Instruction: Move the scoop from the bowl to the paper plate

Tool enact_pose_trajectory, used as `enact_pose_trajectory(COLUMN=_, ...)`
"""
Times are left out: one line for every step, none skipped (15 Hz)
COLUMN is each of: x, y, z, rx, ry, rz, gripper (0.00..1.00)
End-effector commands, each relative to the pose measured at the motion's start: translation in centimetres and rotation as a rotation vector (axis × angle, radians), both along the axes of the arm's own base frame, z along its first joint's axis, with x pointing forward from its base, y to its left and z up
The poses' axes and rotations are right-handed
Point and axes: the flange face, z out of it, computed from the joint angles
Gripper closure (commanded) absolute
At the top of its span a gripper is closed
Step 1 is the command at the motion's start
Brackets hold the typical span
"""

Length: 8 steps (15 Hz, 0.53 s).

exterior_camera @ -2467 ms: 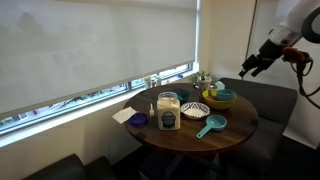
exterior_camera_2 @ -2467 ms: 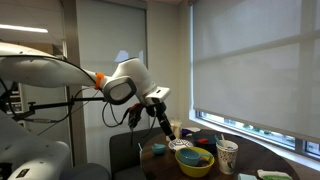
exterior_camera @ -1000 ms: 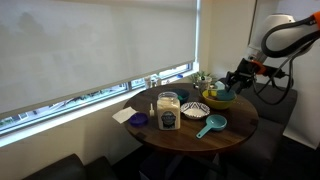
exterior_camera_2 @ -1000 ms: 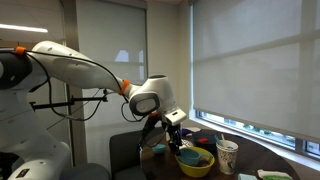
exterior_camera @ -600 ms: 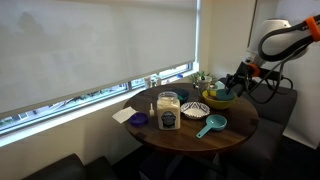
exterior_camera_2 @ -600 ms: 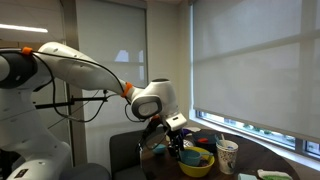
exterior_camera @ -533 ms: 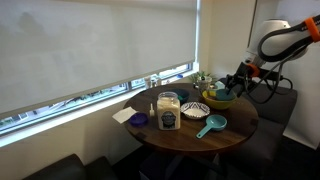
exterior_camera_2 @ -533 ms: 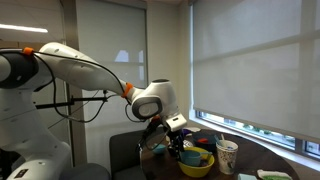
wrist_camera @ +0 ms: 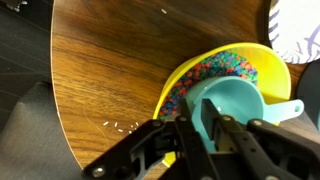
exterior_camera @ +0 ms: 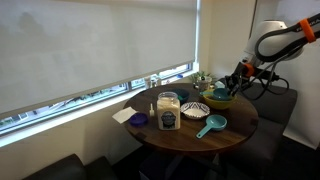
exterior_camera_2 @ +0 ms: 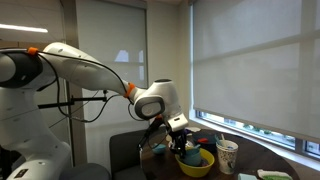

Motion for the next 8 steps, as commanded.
enact_pose_trajectory(x=0.9, y=-0.5, z=0.5, rx=-0.042, ry=-0.020, rz=-0.035, gripper=0.48)
enact_pose_trajectory(x=1.0, y=-0.6, z=0.4, rx=-0.060, ry=-0.023, rz=-0.036, gripper=0.42)
enact_pose_trajectory(x=1.1, y=-0.8, z=0.3, rx=-0.078, ry=-0.027, rz=-0.039, gripper=0.34)
enact_pose_trajectory(x=1.2, y=-0.9, z=0.2, rx=-0.095, ry=-0.035, rz=-0.044, gripper=0.28)
enact_pose_trajectory(x=1.4, y=-1.0, z=0.1, rx=-0.109, ry=-0.043, rz=-0.047, gripper=0.27)
enact_pose_trajectory(x=1.6, y=-1.1, z=0.0, rx=-0.123, ry=-0.054, rz=-0.046, gripper=0.25)
enact_pose_trajectory(x=1.9, y=-1.1, z=-0.2, rx=-0.134, ry=-0.066, rz=-0.047, gripper=0.25)
enact_pose_trajectory(x=2.1, y=-1.1, z=-0.3, rx=-0.145, ry=-0.079, rz=-0.046, gripper=0.27)
